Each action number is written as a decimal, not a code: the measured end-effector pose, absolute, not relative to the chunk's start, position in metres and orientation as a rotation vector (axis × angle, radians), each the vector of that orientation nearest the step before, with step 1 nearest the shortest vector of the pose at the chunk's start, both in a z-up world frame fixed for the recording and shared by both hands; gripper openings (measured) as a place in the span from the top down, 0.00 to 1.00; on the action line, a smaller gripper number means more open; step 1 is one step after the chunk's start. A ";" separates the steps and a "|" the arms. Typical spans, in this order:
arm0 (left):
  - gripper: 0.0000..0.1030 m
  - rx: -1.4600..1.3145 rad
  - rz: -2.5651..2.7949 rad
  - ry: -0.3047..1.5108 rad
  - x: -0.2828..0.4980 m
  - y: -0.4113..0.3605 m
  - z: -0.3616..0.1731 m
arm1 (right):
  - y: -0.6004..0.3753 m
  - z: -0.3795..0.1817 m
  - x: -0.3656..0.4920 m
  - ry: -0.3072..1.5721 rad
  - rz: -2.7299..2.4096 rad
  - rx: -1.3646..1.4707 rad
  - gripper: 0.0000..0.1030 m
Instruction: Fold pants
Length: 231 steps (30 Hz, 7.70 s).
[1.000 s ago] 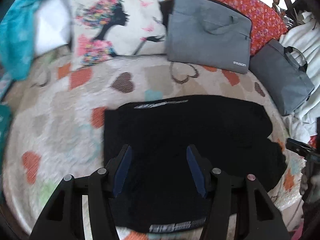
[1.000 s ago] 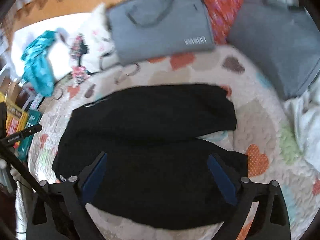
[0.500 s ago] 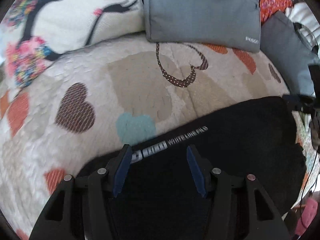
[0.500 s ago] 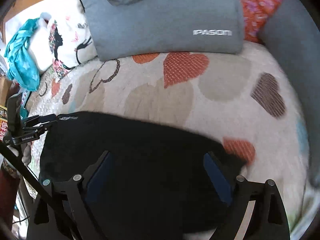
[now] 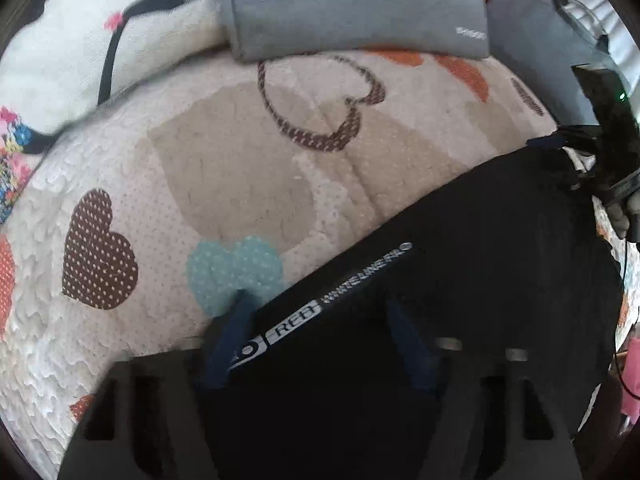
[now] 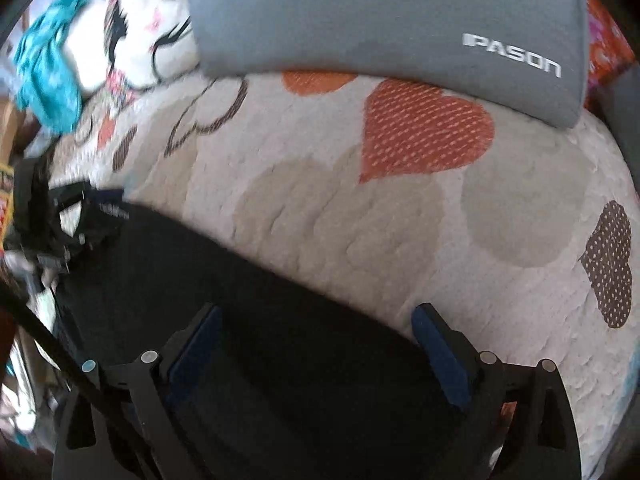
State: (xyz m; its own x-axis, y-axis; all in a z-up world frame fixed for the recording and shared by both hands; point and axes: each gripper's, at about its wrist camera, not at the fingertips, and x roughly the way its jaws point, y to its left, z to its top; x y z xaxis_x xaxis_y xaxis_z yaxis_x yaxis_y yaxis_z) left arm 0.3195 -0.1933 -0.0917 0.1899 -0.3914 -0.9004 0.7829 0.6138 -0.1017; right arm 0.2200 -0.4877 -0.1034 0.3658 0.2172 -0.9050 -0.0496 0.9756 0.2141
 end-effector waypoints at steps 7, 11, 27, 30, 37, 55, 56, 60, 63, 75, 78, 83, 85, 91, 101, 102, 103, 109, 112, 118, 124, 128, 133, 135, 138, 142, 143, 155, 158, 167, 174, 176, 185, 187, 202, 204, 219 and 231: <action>0.86 0.427 -0.877 1.056 0.304 -0.188 -0.078 | -0.488 -0.091 0.214 1.175 0.129 0.220 0.91; 0.87 0.405 -0.867 1.036 0.294 -0.180 -0.065 | -0.484 -0.086 0.204 1.155 0.112 0.235 0.93; 0.87 0.188 -0.847 0.888 0.154 -0.091 0.008 | -0.439 -0.023 0.060 1.044 0.161 0.373 0.94; 0.87 0.175 -0.824 0.905 0.121 -0.073 -0.003 | -0.424 -0.039 0.022 1.075 0.167 0.414 0.94; 0.79 0.198 -0.772 0.998 0.057 -0.035 -0.039 | -0.405 -0.079 -0.054 1.158 0.132 0.505 0.85; 0.69 -0.098 -0.486 1.040 0.056 0.092 -0.035 | -0.505 -0.062 -0.101 0.941 -0.235 0.672 0.44; 0.69 -0.105 -0.480 1.042 0.057 0.091 -0.035 | -0.507 -0.065 -0.096 0.933 -0.245 0.672 0.44; 0.67 -0.136 -0.480 1.038 0.061 0.075 -0.030 | -0.500 -0.069 -0.071 0.906 -0.238 0.610 0.44; 0.61 -0.165 -0.475 1.029 0.066 0.064 -0.027 | -0.490 -0.082 -0.042 0.962 -0.253 0.502 0.44; 0.60 -0.219 -0.446 1.041 0.081 0.046 -0.032 | -0.519 -0.082 -0.047 1.025 -0.391 0.416 0.88; 0.60 -0.216 -0.446 1.043 0.084 0.043 -0.037 | -0.523 -0.092 -0.050 1.057 -0.465 0.375 0.63; 0.58 -0.246 -0.454 1.037 0.095 0.051 -0.040 | -0.526 -0.068 -0.064 1.041 -0.572 0.422 0.37; 0.57 -0.256 -0.460 1.033 0.102 0.053 -0.042 | -0.511 -0.043 -0.068 0.979 -0.608 0.384 0.33; 0.57 -0.279 -0.479 1.028 0.117 0.051 -0.045 | -0.445 -0.012 -0.037 0.978 -0.598 0.091 0.23; 0.56 -0.325 -0.521 1.010 0.128 0.069 -0.044 | -0.497 -0.030 -0.102 0.979 -0.776 0.235 0.37; 0.56 -0.329 -0.529 1.011 0.132 0.064 -0.043 | -0.483 -0.017 -0.090 0.943 -0.659 0.262 0.33; 0.56 -0.333 -0.547 1.010 0.137 0.057 -0.041 | -0.473 -0.011 -0.080 0.926 -0.571 0.287 0.29; 0.56 -0.250 -0.644 1.008 0.164 0.008 -0.038 | -0.369 -0.007 0.027 0.945 0.010 0.354 0.27; 0.56 -0.241 -0.615 1.056 0.187 -0.002 -0.054 | -0.321 -0.028 0.082 1.020 0.088 0.254 0.27; 0.56 -0.243 -0.592 1.051 0.200 0.000 -0.075 | -0.294 -0.077 0.148 1.219 0.111 0.175 0.85; 0.56 -0.171 -0.561 0.982 0.202 -0.008 -0.084 | -0.302 -0.083 0.181 1.195 0.012 0.105 0.87; 0.56 -0.175 -0.549 0.971 0.204 -0.011 -0.086 | -0.328 -0.087 0.198 1.168 -0.109 0.154 0.86; 0.56 -0.308 -0.592 0.992 0.206 0.015 -0.066 | -0.328 -0.050 0.173 1.053 -0.145 0.180 0.57; 0.56 -0.345 -0.545 0.955 0.197 0.037 -0.051 | -0.317 -0.032 0.155 1.010 -0.085 0.213 0.50; 0.55 -0.418 -0.481 0.941 0.182 0.071 -0.043 | -0.291 -0.026 0.138 1.029 0.091 0.308 0.50; 0.52 -0.475 -0.407 0.956 0.156 0.108 -0.049 | -0.265 -0.060 0.139 1.134 0.198 0.370 0.50; 0.52 -0.478 -0.388 0.962 0.149 0.116 -0.052 | -0.264 -0.068 0.144 1.146 0.170 0.350 0.50; 0.52 -0.579 -0.284 0.994 0.110 0.178 -0.079 | -0.198 -0.037 0.137 1.114 0.298 0.327 0.47; 0.52 -0.578 -0.291 0.985 0.103 0.178 -0.073 | -0.142 -0.056 0.140 1.228 0.503 0.378 0.45; 0.48 -0.325 -0.242 0.897 0.074 0.166 -0.020 | -0.096 -0.098 0.138 1.347 0.601 0.487 0.24; 0.46 -0.252 -0.384 0.895 0.068 0.124 0.009 | -0.221 -0.030 0.041 1.077 0.421 0.462 0.24; 0.45 -0.222 -0.464 0.897 0.069 0.095 0.017 | -0.286 -0.026 -0.005 1.015 0.288 0.521 0.24; 0.44 0.009 -0.830 0.950 0.059 -0.104 0.032 | -0.492 -0.075 -0.165 0.846 -0.141 0.909 0.24; 0.44 0.077 -0.898 0.968 0.057 -0.161 0.028 | -0.507 -0.080 -0.175 0.820 -0.148 0.927 0.24; 0.44 0.531 -1.199 1.091 0.042 -0.437 -0.053 | -0.498 -0.118 -0.151 0.761 -0.043 0.902 0.24; 0.44 0.596 -1.224 1.108 0.042 -0.459 -0.070 | -0.499 -0.119 -0.150 0.748 -0.050 0.902 0.24; 0.84 0.732 -1.310 1.109 0.028 -0.498 -0.095 | -0.505 -0.118 -0.112 0.685 -0.082 0.862 0.57; 0.87 0.228 -1.283 1.099 0.085 -0.356 -0.023 | -0.439 -0.063 -0.076 0.714 0.115 0.766 0.72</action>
State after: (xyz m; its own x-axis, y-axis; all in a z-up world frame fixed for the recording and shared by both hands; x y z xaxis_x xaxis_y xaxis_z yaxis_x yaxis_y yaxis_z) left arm 0.0846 -0.3558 -0.0229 -0.1130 -0.6480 -0.7532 0.8439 0.3376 -0.4171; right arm -0.0756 -0.4391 -0.0630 0.7620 0.3436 -0.5489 0.1544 0.7267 0.6694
